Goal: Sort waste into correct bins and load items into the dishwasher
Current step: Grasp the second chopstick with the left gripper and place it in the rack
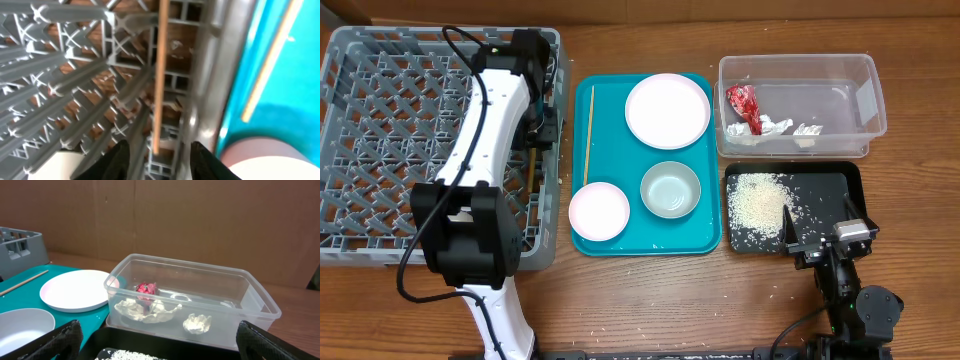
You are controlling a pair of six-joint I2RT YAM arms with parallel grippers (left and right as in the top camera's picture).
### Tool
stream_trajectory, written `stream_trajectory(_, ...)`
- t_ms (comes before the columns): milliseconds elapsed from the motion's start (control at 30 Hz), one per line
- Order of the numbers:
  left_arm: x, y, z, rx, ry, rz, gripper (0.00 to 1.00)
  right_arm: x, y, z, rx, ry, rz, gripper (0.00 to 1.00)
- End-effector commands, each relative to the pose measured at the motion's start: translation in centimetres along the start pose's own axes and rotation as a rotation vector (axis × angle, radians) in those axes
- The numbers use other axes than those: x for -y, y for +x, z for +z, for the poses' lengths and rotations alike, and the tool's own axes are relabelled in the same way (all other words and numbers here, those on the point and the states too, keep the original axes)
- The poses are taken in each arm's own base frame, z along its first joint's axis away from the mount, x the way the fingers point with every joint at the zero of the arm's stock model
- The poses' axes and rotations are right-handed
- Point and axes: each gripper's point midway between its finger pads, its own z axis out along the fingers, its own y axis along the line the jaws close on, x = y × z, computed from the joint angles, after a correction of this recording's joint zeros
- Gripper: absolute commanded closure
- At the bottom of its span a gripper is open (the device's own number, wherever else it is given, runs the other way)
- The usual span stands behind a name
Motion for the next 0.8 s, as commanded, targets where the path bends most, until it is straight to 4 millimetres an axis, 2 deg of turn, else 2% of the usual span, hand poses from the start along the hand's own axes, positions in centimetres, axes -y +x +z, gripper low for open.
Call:
stream_trajectory(0, 2.5, -1.2, -3.4, 0.059, 0.144, -0.011, 0.58, 0.1, 0.1, 0.0, 0.007, 0.004, 0.004, 0.00)
stream_trajectory(67, 4.5, -1.7, -4.6, 0.086, 0.230, 0.006, 0.59, 0.1, 0.1, 0.0, 0.007, 0.004, 0.004, 0.00)
stream_trajectory(133, 6.3, -2.2, -5.0, 0.117, 0.270, 0.041, 0.59, 0.1, 0.1, 0.0, 0.007, 0.004, 0.004, 0.00)
stream_trajectory(233, 8.3, -2.8, -4.3, 0.164, 0.228, 0.090, 0.59, 0.1, 0.1, 0.0, 0.007, 0.004, 0.004, 0.00)
stream_trajectory(300, 9.5, -3.2, -2.7, 0.182, 0.184, 0.114, 0.58, 0.1, 0.1, 0.0, 0.007, 0.004, 0.004, 0.00)
stream_trajectory(400, 10.4, -3.8, 2.6, 0.160, 0.089, 0.083, 0.61, 0.1, 0.1, 0.0, 0.007, 0.004, 0.004, 0.00)
stream_trajectory(500, 10.6, -3.6, 5.9, 0.102, 0.053, 0.071, 0.64, 0.1, 0.1, 0.0, 0.007, 0.004, 0.004, 0.00)
stream_trajectory(633, 10.2, -3.2, 9.4, 0.035, 0.006, 0.061, 0.65, 0.1, 0.1, 0.0, 0.007, 0.004, 0.004, 0.00)
stream_trajectory(700, 10.3, -2.9, 10.1, 0.018, 0.001, 0.065, 0.64, 0.1, 0.1, 0.0, 0.007, 0.005, 0.004, 0.00)
stream_trajectory(767, 10.8, -2.6, 10.5, -0.002, 0.025, 0.069, 0.70, 0.1, 0.1, 0.0, 0.007, 0.004, 0.004, 0.00)
